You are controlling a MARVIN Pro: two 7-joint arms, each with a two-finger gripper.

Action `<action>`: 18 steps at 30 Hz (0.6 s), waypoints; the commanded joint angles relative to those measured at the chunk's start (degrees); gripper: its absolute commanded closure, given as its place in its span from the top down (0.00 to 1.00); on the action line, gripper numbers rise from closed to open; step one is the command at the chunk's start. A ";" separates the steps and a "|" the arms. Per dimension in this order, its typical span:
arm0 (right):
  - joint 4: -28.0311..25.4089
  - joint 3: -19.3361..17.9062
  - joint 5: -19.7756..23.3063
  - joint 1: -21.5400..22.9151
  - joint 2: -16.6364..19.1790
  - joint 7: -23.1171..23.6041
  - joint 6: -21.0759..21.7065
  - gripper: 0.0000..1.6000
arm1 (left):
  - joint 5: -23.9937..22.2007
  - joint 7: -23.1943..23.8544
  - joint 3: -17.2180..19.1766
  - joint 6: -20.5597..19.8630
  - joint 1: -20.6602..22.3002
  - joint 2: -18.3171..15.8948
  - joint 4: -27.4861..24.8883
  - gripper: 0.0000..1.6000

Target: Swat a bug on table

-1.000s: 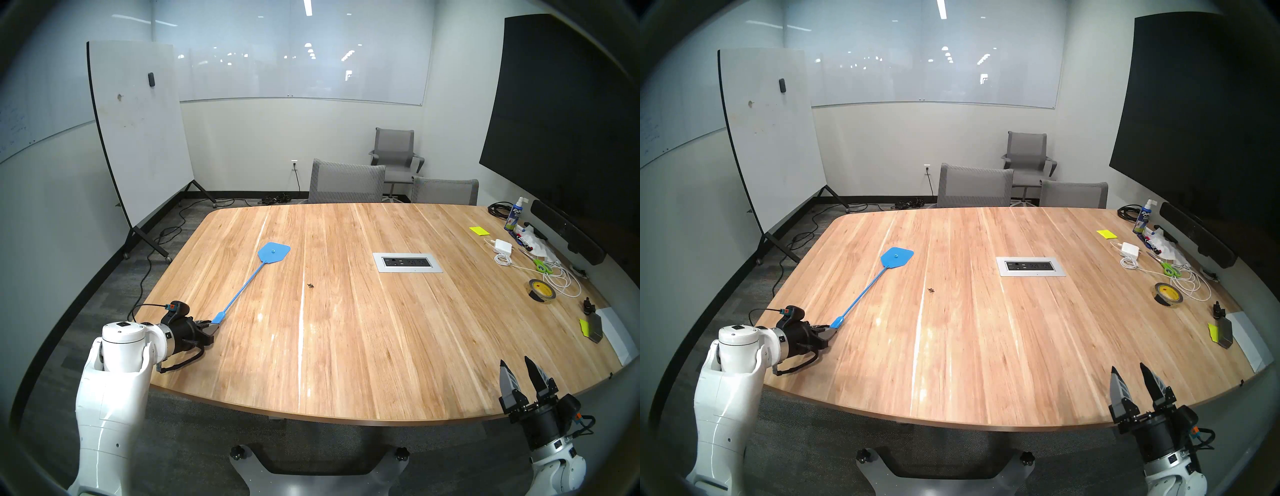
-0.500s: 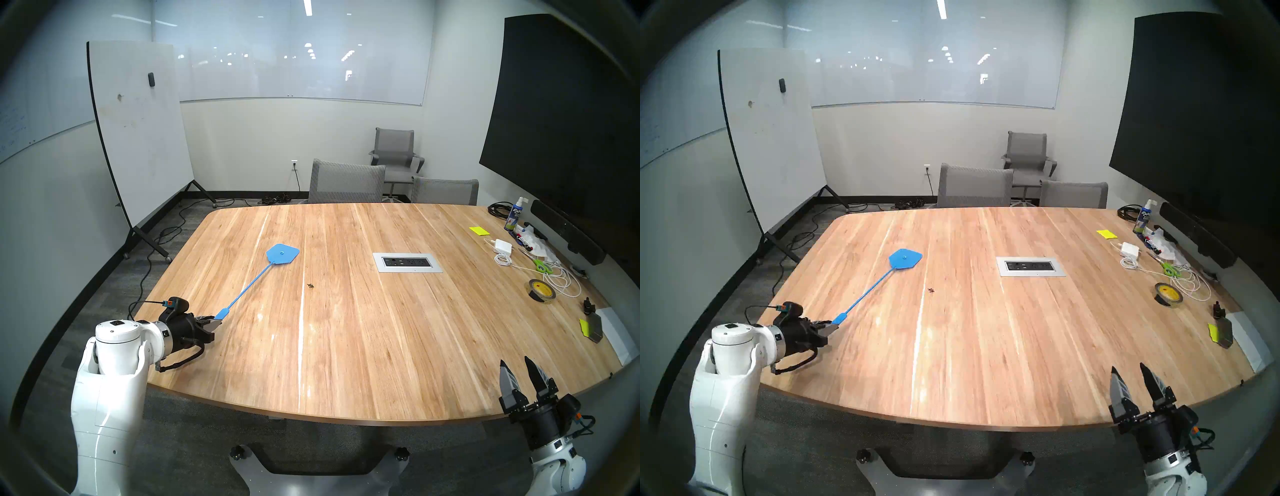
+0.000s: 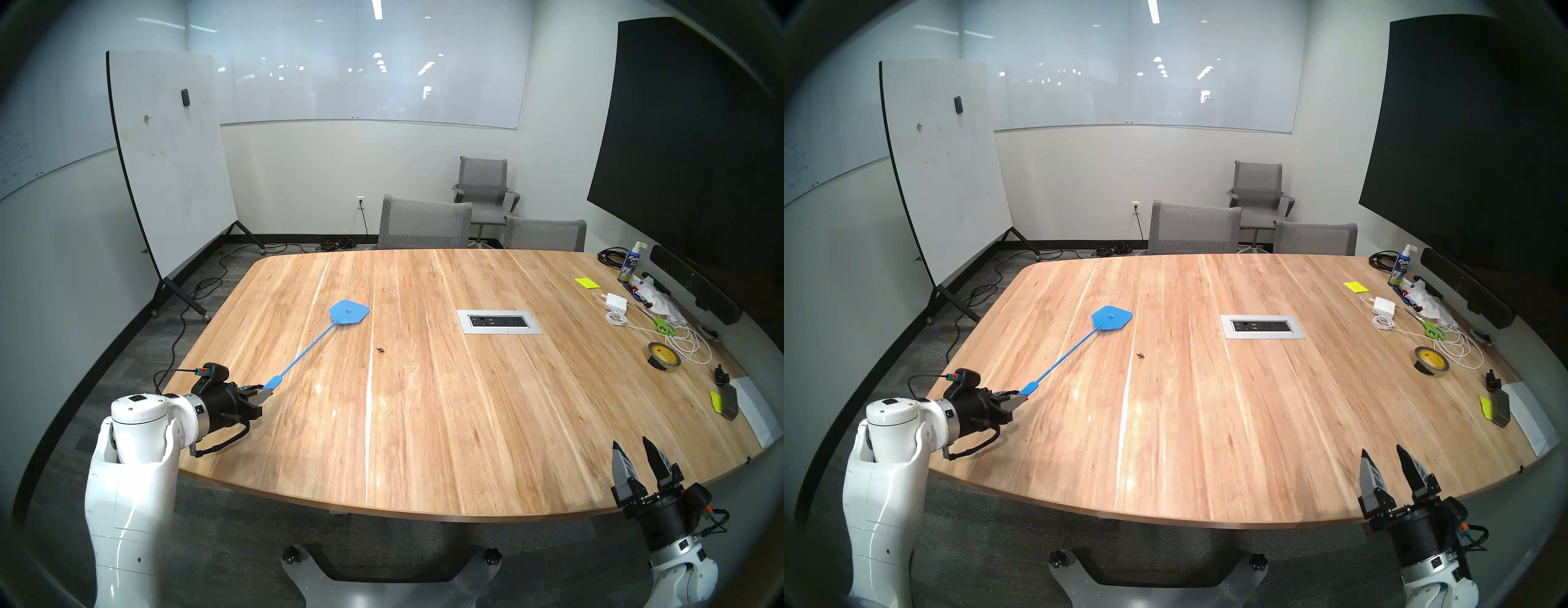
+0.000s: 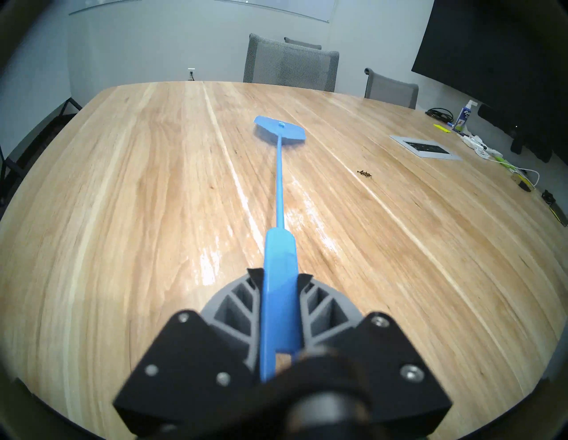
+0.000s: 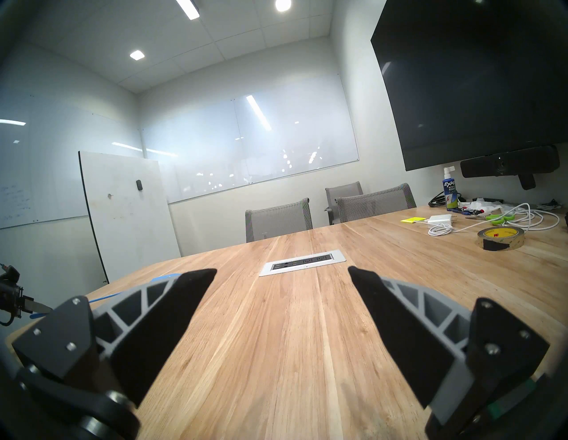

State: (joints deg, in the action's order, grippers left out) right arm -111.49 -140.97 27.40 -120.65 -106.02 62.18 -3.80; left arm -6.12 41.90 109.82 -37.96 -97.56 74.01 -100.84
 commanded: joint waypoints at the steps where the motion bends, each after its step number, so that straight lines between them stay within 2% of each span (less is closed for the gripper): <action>1: -0.87 0.07 0.36 -0.05 0.11 -0.06 -0.06 1.00 | -0.64 0.16 0.53 -0.50 -0.07 0.55 -3.00 0.00; 18: -0.87 0.07 0.36 -0.05 0.10 -0.06 -0.05 1.00 | -0.50 0.64 -0.50 -1.92 -1.15 2.59 -6.40 0.00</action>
State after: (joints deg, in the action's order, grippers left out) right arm -111.49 -140.97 27.40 -120.65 -106.02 62.18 -3.80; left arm -6.48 42.53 109.97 -39.90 -98.21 75.79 -104.70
